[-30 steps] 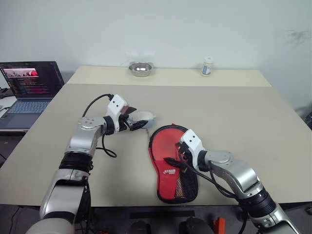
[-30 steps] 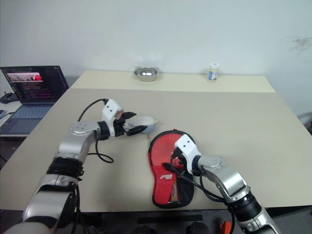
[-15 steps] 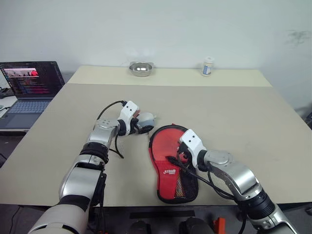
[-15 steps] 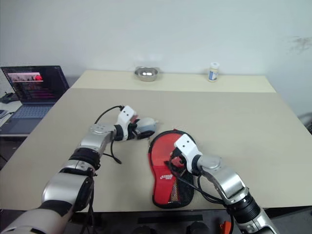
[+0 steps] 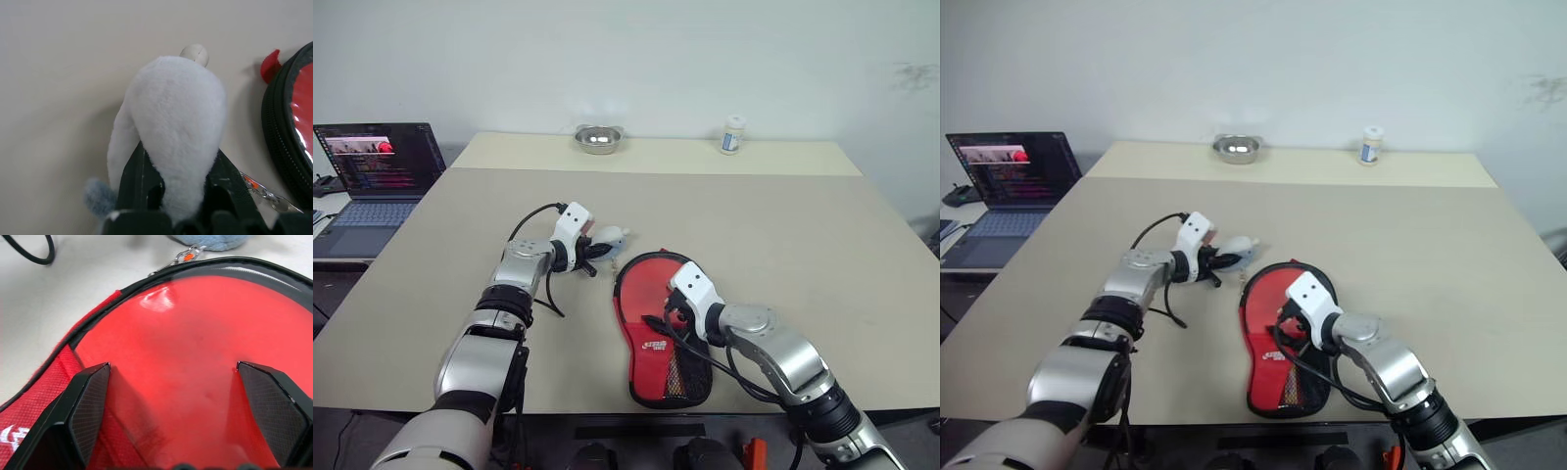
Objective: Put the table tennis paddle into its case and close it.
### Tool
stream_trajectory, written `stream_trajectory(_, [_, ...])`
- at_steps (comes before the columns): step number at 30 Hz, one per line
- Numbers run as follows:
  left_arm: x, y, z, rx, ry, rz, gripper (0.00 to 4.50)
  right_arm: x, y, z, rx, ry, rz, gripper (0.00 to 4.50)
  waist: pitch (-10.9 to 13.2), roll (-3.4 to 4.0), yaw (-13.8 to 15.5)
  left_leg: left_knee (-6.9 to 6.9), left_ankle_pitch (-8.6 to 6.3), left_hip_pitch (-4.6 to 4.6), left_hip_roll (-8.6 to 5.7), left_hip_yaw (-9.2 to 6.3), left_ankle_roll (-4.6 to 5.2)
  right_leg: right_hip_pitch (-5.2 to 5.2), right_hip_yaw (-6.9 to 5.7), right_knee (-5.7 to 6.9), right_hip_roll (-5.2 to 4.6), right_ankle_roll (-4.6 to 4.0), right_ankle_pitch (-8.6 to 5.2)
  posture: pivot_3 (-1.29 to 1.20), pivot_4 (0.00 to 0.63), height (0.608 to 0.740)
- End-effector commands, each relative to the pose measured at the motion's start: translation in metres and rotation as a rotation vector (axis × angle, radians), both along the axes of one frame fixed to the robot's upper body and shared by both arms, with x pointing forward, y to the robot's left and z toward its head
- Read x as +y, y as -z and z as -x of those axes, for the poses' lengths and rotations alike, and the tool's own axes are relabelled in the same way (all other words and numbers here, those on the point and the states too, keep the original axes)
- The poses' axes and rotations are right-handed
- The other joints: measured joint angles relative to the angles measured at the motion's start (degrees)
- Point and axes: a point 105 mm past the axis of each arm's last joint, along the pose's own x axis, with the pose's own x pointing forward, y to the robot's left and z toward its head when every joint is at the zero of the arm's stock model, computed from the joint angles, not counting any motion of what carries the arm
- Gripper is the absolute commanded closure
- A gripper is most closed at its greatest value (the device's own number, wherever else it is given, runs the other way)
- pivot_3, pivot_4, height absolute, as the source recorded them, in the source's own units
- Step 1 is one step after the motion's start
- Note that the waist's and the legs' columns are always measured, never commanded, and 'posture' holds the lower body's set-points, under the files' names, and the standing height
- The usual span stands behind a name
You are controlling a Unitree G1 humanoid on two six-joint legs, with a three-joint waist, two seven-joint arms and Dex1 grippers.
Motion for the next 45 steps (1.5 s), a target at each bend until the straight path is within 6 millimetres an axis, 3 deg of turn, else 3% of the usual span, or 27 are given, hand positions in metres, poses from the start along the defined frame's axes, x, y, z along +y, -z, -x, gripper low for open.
stream_trajectory(1, [-0.011,-0.001,-0.01,-0.028,-0.035,-0.082,4.16,-0.004,0.022,0.003,0.07,0.007,0.057,0.0,-0.03,-0.01,0.36,0.0,0.0,0.06,-0.02,-0.01,0.0,0.05,-0.01,0.0,0.0,0.05,-0.03,0.0,0.15,0.74])
stream_trajectory(6, [-0.028,-0.008,-0.022,-0.074,-0.073,-0.15,4.16,-0.006,0.027,0.006,0.099,0.002,0.066,0.0,-0.11,0.01,1.18,0.01,0.0,0.48,-0.03,-0.09,0.0,0.54,-0.11,-0.04,-0.01,0.09,-0.05,0.0,0.15,0.74])
stream_trajectory(13, [-0.095,-0.044,-0.033,-0.219,-0.054,-0.184,4.16,-0.009,0.036,0.013,0.155,-0.007,0.079,0.0,-0.13,-0.01,1.62,0.09,0.02,0.35,-0.15,-0.23,0.01,0.59,-0.25,-0.1,-0.01,0.14,-0.02,0.0,0.15,0.74])
stream_trajectory(19, [-0.148,-0.064,-0.027,-0.329,0.003,-0.206,4.19,-0.011,0.046,0.025,0.203,-0.012,0.093,0.0,-0.12,-0.02,0.93,-0.11,-0.01,0.24,-0.32,-0.21,0.02,0.45,-0.14,-0.24,-0.07,0.36,-0.15,0.0,0.15,0.74])
stream_trajectory(24, [-0.193,-0.071,-0.012,-0.399,0.121,-0.235,4.19,-0.012,0.051,0.033,0.228,-0.019,0.103,0.0,-0.12,-0.02,1.0,-0.37,-0.01,0.29,-0.48,-0.21,0.01,0.44,-0.15,-0.35,-0.18,0.42,-0.19,0.0,0.15,0.74])
stream_trajectory(27, [-0.241,-0.078,0.013,-0.438,0.286,-0.203,4.19,-0.011,0.053,0.036,0.241,-0.017,0.103,0.0,-0.12,-0.02,1.2,-0.44,-0.01,0.28,-0.54,-0.2,0.01,0.44,-0.15,-0.43,-0.23,0.43,-0.2,0.0,0.15,0.74])
stream_trajectory(32, [-0.3,-0.077,0.061,-0.424,0.554,-0.141,4.19,-0.011,0.053,0.038,0.248,-0.008,0.101,0.0,-0.2,0.19,0.86,-0.71,-0.01,0.31,-0.57,-0.18,0.02,0.53,-0.15,-0.84,-0.24,0.47,-0.2,0.0,0.15,0.74])
stream_trajectory(38, [-0.324,-0.066,0.091,-0.352,0.711,-0.094,4.19,-0.011,0.052,0.036,0.243,0.0,0.103,0.0,-0.21,0.23,0.96,-0.79,-0.01,0.29,-0.55,-0.24,0.02,0.52,-0.21,-0.89,-0.2,0.47,-0.2,0.0,0.15,0.74])
stream_trajectory(45, [-0.319,-0.045,0.095,-0.284,0.75,-0.136,4.19,-0.011,0.051,0.033,0.234,0.005,0.104,0.0,-0.21,0.23,0.95,-0.78,-0.01,0.29,-0.55,-0.24,0.02,0.54,-0.21,-0.89,-0.2,0.47,-0.2,0.0,0.15,0.74])
